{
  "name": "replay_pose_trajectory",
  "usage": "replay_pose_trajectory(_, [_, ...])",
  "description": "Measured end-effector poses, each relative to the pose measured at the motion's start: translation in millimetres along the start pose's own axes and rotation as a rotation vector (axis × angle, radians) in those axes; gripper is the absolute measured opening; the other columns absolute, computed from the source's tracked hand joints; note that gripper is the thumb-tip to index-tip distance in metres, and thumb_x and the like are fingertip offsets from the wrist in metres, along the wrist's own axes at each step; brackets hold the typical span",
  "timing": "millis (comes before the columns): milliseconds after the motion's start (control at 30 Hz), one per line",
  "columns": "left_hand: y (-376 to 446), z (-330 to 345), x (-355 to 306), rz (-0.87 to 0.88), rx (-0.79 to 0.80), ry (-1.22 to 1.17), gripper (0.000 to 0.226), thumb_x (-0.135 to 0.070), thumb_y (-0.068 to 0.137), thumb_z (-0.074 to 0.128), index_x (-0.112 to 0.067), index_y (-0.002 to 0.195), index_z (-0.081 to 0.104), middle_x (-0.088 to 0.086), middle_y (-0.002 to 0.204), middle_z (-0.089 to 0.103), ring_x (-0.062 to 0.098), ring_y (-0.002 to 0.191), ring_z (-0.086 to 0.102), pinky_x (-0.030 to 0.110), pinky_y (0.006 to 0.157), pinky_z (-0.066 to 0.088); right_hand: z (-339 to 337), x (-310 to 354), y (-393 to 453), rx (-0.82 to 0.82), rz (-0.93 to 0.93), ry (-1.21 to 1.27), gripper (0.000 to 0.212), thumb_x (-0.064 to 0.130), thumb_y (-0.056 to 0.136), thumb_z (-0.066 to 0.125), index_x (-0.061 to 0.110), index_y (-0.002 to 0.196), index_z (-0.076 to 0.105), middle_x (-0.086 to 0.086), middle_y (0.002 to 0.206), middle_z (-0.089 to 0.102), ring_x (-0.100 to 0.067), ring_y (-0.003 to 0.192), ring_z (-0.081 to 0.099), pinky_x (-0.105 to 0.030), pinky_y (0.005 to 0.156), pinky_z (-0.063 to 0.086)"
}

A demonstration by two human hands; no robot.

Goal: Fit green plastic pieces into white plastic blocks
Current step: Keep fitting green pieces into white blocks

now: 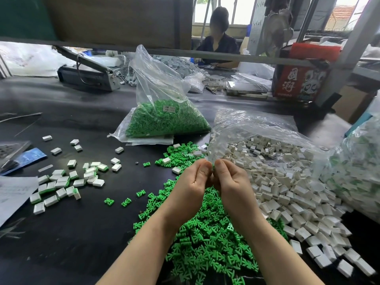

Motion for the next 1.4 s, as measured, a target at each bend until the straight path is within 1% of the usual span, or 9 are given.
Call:
replay_pose_trajectory(100, [0, -1, 0, -0.010, 0.003, -0.013, 0.030, -0.019, 0.107, 0.034, -0.007, 0.086, 0.051, -0.012, 0.069, 0.051, 0.003, 0.068, 0.047, 0.018, 0.067, 0.042, -1, 6, -1, -0.032, -0.074, -0.104, 0.034, 0.031, 0.097, 0.047, 0.024, 0.065, 0.055, 0.010, 0.058, 0.051, -0.010, 0.060, 0.045, -0.036, 0.058, 0.039])
replay_pose_trajectory(200, [0, -1, 4, -0.028, 0.006, -0.056, 0.036, -0.022, 0.107, 0.034, 0.009, 0.095, 0.049, 0.009, 0.082, 0.049, 0.019, 0.080, 0.047, 0.034, 0.076, 0.042, -1, 12, -2, -0.042, -0.148, -0.181, 0.032, 0.028, 0.098, 0.046, 0.024, 0.066, 0.050, 0.013, 0.058, 0.051, -0.003, 0.056, 0.043, -0.023, 0.053, 0.036])
replay_pose_trajectory(400, [1, -4, 9, -0.075, -0.019, -0.086, 0.029, -0.021, 0.106, 0.038, -0.012, 0.089, 0.060, -0.010, 0.075, 0.061, 0.006, 0.079, 0.058, 0.022, 0.078, 0.052, 3, -2, -1, -0.018, 0.059, 0.108, 0.041, 0.017, 0.104, 0.044, 0.016, 0.065, 0.059, 0.004, 0.062, 0.051, -0.016, 0.065, 0.047, -0.036, 0.065, 0.040])
replay_pose_trajectory(667, [1, 4, 2, -0.025, -0.082, -0.026, 0.029, -0.028, 0.104, 0.041, -0.011, 0.089, 0.060, -0.007, 0.074, 0.062, 0.012, 0.075, 0.058, 0.035, 0.073, 0.050, -4, -3, -6, -0.185, 0.021, 0.100, 0.036, 0.017, 0.104, 0.045, -0.006, 0.079, 0.056, -0.014, 0.071, 0.053, -0.025, 0.069, 0.049, -0.051, 0.067, 0.043])
replay_pose_trajectory(733, [0, 6, 3, -0.030, -0.106, -0.052, 0.038, -0.036, 0.097, 0.042, -0.002, 0.096, 0.059, 0.019, 0.088, 0.064, 0.037, 0.086, 0.059, 0.053, 0.088, 0.049, -6, 0, -6, -0.210, -0.009, 0.072, 0.035, 0.017, 0.103, 0.046, -0.003, 0.077, 0.057, -0.011, 0.068, 0.054, -0.023, 0.067, 0.050, -0.048, 0.063, 0.043])
replay_pose_trajectory(867, [-1, 7, 4, -0.028, -0.121, -0.074, 0.030, -0.034, 0.098, 0.041, -0.013, 0.093, 0.062, 0.002, 0.084, 0.067, 0.017, 0.085, 0.064, 0.039, 0.083, 0.054, -7, 3, -6, -0.192, -0.062, -0.020, 0.036, 0.019, 0.103, 0.047, 0.006, 0.071, 0.058, -0.001, 0.060, 0.053, -0.016, 0.060, 0.048, -0.039, 0.057, 0.039])
replay_pose_trajectory(1000, [1, 3, 9, -0.041, -0.107, -0.052, 0.040, -0.038, 0.095, 0.041, -0.001, 0.094, 0.057, 0.013, 0.085, 0.057, 0.024, 0.084, 0.054, 0.059, 0.087, 0.046, -4, 2, -3, -0.122, -0.053, -0.096, 0.038, 0.025, 0.101, 0.047, 0.023, 0.064, 0.056, 0.009, 0.057, 0.050, -0.011, 0.058, 0.044, -0.040, 0.057, 0.036])
replay_pose_trajectory(1267, [3, 4, 21, -0.102, -0.051, -0.119, 0.030, -0.036, 0.098, 0.044, -0.016, 0.080, 0.058, -0.010, 0.070, 0.058, 0.006, 0.072, 0.054, 0.020, 0.069, 0.048, -6, -10, -4, -0.220, 0.022, 0.121, 0.048, 0.012, 0.102, 0.046, 0.021, 0.056, 0.052, 0.009, 0.052, 0.045, -0.008, 0.054, 0.041, -0.026, 0.052, 0.036])
replay_pose_trajectory(1400, [4, -25, 20, -0.112, -0.151, -0.048, 0.041, -0.023, 0.106, 0.029, -0.019, 0.066, 0.039, -0.011, 0.054, 0.037, 0.006, 0.050, 0.033, 0.013, 0.051, 0.036, -62, -10, 0, -0.510, 0.104, 0.198, 0.039, 0.009, 0.099, 0.042, 0.018, 0.062, 0.042, 0.002, 0.055, 0.039, -0.009, 0.048, 0.036, -0.027, 0.046, 0.033])
Point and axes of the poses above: each hand's wrist, its own y-axis towards the middle knuckle, its own z-axis out of the palm, x = y × z, the point moved 8 cm from there along y, towards the middle knuckle
